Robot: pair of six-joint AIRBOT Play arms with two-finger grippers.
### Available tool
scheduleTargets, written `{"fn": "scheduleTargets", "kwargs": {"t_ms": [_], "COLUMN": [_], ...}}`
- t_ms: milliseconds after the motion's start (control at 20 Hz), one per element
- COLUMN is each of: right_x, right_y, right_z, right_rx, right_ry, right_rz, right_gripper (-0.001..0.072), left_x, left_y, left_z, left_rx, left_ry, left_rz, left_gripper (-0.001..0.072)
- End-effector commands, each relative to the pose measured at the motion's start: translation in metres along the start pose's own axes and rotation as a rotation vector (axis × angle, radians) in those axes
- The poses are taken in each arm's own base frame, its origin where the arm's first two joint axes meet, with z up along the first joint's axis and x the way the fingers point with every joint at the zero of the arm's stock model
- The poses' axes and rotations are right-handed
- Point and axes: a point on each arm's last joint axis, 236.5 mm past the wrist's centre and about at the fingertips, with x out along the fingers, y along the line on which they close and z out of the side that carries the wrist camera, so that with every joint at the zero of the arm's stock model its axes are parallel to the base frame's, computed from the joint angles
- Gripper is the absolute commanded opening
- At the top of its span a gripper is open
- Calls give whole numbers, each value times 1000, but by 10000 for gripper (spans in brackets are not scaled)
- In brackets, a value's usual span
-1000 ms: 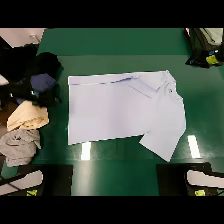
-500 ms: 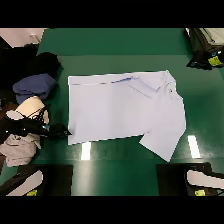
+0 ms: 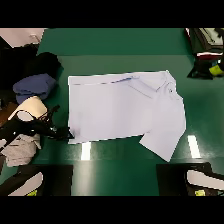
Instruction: Fold the shirts.
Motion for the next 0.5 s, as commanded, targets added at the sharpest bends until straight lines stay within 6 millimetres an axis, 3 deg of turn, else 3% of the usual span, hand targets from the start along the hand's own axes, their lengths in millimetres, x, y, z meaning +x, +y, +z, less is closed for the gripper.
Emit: {"fn": "scheduleTargets", "kwargs": {"t_ms": [0,50,150,200,300,450], "right_x": [31,43,63,71,85,103], "right_y": [-37,-51,-74,-81,-79,-87], "right_z": [-68,-93,-146,-171,-203,-223], "right_rx": [108,159,272,332,400,481], "right_ry": [128,160,231,270,307,302], "right_rz": [-9,-10,1,20,101,111], "right_gripper": [224,228,427,437,430,428], "left_x": [-20,-28,-44,-52,-63,-67], "left_y": [-21,-26,-31,-34,-41,-44], "left_z": [25,35,53,62,72,75], "left_rx": [48,71,112,120,132,141], "left_ry": [-51,-74,-119,-142,-171,-178], "left_rz": [-25,-21,1,9,10,9], "left_gripper": [26,27,27,27,27,27]}}
